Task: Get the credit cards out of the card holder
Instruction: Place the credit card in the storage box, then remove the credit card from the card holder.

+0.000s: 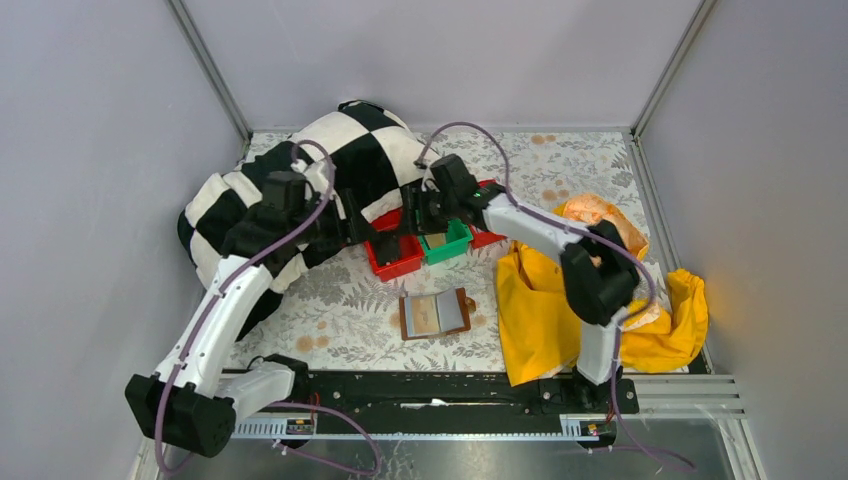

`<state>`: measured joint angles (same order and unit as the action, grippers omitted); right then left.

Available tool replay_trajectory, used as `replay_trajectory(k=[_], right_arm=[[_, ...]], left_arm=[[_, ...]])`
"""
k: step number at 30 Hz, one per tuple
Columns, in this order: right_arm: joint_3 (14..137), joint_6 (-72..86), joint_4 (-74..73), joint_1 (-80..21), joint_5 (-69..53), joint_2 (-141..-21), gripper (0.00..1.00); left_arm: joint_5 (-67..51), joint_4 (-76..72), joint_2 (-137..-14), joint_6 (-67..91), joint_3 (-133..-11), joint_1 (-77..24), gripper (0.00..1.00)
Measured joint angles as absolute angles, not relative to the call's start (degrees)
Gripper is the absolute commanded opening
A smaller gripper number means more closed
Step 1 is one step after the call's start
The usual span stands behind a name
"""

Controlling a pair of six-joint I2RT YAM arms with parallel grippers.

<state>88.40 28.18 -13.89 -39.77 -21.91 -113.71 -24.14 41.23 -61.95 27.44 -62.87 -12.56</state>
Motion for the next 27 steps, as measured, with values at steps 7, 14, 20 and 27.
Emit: replay_trajectory(k=[7, 14, 20, 27], right_arm=[[59.88, 30.52, -2.92, -39.75, -14.50, -86.98, 0.60], [41.12, 34.98, 0.27, -41.45, -11.38, -76.42, 0.52], [33.91, 38.96, 4.32, -46.74, -11.60, -75.44, 0.35], [31.59, 42.11, 13.34, -48.77, -12.62, -79.85, 0.29]], left_arm=[[-19.88, 34.13, -58.78, 31.59, -52.53, -30.46, 0.63], [-14.79, 28.60, -59.31, 38.52, -43.35, -43.18, 0.56], [-11.70, 20.82, -62.41, 44.62, -35.73, -48.07, 0.41], [-8.67, 14.85, -67.57, 48.18, -31.27, -48.12, 0.35]])
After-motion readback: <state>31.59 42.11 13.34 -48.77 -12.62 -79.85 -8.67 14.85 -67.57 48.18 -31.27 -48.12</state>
